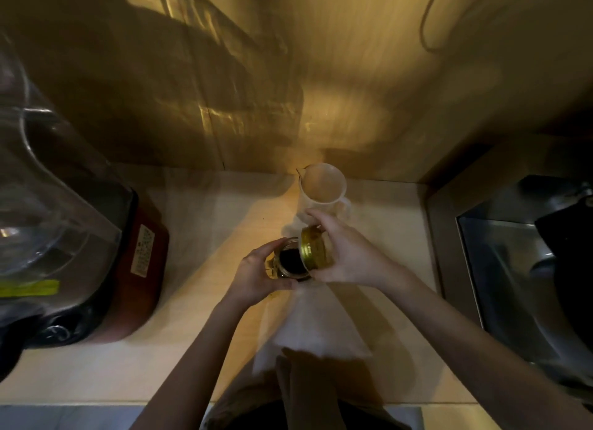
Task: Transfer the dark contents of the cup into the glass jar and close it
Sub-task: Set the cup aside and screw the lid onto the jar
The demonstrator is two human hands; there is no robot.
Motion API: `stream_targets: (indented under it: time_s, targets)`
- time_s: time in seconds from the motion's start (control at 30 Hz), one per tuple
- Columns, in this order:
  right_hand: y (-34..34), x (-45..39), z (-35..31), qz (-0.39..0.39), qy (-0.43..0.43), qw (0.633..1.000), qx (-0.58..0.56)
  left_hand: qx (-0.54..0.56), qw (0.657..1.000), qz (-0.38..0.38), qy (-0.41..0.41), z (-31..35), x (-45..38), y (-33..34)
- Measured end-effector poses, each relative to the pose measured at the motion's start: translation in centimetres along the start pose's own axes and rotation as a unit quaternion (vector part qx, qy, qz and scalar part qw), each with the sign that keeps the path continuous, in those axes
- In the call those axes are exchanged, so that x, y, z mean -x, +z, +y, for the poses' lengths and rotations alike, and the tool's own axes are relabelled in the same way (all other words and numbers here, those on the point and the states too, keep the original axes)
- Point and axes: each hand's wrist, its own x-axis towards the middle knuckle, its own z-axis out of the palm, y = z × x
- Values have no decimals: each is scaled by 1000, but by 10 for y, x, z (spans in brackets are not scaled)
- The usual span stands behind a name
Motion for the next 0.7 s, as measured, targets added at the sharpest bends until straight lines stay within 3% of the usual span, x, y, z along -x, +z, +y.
stream_targets:
  time_s: [0.1,0.27,0.7]
  targets:
    - [10,-13,-12,-24,-36,990,136,13,1000,4,-4,-1,0,0]
    - [25,-23,-25,-26,-75,934,348,10,1000,15,-17,-5,-1,2]
    - [29,-28,-37,-10,-17,914,405,-8,999,-2,-43,-5,1,2]
